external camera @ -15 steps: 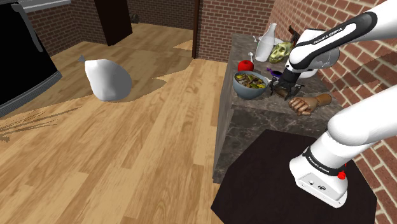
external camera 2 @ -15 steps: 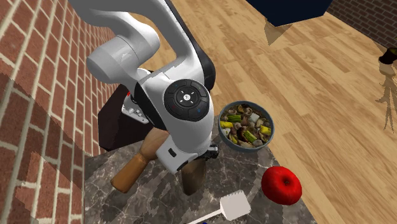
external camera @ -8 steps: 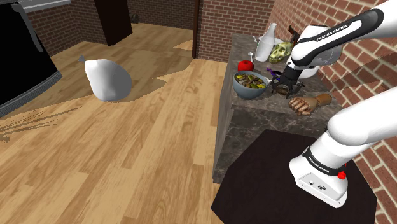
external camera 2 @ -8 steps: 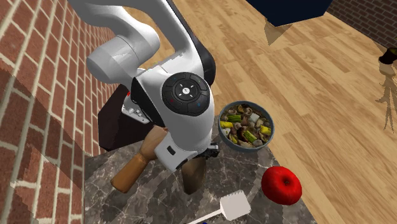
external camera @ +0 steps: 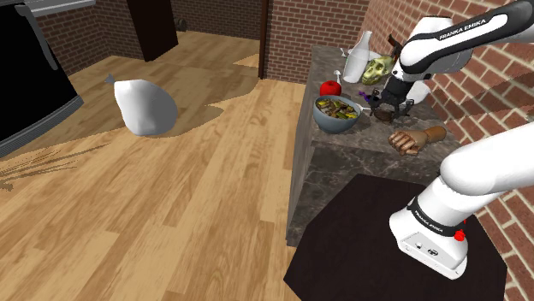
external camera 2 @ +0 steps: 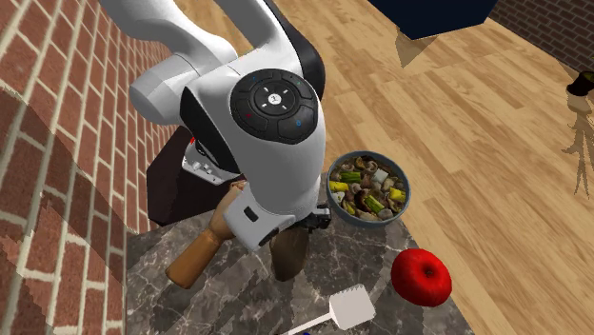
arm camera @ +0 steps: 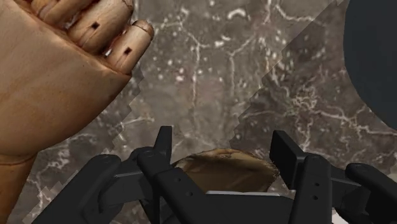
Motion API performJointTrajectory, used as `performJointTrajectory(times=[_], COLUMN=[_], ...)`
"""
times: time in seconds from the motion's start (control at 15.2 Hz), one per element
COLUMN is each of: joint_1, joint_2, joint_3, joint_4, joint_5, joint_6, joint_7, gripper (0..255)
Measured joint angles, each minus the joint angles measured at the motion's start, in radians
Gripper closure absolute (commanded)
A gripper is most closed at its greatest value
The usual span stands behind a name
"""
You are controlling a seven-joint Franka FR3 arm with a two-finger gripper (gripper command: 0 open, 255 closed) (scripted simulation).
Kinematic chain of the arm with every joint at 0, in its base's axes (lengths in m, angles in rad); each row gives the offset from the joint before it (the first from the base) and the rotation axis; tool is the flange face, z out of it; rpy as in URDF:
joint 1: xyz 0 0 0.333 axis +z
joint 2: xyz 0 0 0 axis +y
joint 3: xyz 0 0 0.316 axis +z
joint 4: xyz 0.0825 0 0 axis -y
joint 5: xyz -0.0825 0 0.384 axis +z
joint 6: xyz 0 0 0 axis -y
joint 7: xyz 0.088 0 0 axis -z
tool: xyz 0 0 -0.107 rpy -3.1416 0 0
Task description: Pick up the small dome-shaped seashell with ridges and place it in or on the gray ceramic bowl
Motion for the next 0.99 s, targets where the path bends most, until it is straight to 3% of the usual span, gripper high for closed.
performJointTrajectory(times=[0.99], joint_1=[-0.004], joint_2=[-0.115], joint_3=[0.033], joint_4=[0.123], joint_5=[0.006], joint_6=[-0.238], joint_7=[0.012], gripper=[255])
